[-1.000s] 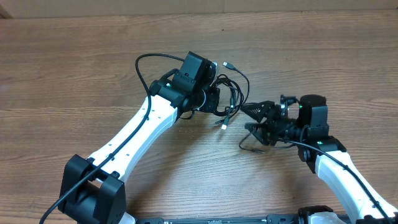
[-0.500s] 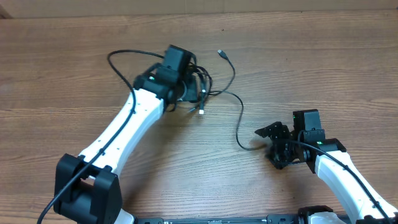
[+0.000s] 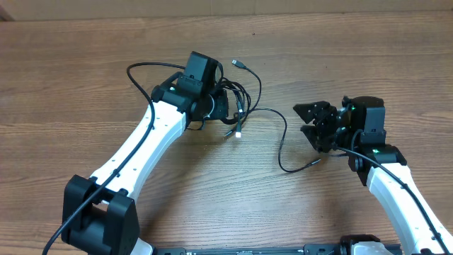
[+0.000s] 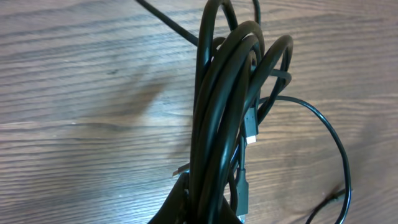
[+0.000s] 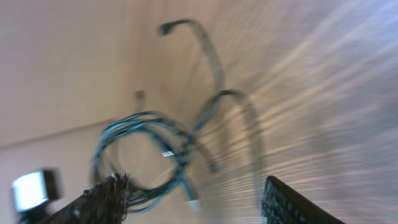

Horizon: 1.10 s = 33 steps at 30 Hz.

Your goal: Untangle cables

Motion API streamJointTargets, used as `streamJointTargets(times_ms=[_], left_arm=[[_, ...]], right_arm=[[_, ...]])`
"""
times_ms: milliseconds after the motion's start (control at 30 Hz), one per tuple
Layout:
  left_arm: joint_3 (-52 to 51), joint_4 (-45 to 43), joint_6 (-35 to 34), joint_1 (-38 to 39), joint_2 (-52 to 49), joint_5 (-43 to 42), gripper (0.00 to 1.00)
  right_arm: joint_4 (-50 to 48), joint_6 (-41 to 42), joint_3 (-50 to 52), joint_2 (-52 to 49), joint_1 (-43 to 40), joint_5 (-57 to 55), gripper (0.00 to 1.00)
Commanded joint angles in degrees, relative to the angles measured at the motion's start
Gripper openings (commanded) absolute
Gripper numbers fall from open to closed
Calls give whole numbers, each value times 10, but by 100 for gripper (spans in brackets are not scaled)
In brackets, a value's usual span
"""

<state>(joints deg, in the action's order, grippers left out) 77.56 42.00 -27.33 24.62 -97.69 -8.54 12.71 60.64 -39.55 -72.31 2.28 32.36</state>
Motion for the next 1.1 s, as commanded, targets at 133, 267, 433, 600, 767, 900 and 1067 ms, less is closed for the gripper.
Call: streamJointTargets(times_ms=[133,267,433,600,767,900,1067], left_arm=[[4,-10,6,25,-6,-42,4],[4,-16,41,34,-6,-78,4],[4,-15,55,42,-6,-106,4],[4,-14,55,53,-6,-106,5],[4,-13,55,67,-6,-106,4],[4,-13,55,79,-6,-106,4],[4,-13,56,94,-6,-106,4]], right_arm=[[-20,174,-8,4,56,34,41],[-23,227,-8,4,99,-25,35],[-60,264,-8,-3,143,-56,34],[-106,276,-8,-15,158,-73,34],[-110,322,-8,-30,158,-87,34],[-113,330,-8,-44,158,-88,34],[-112,330,-8,-50,157,-103,32]])
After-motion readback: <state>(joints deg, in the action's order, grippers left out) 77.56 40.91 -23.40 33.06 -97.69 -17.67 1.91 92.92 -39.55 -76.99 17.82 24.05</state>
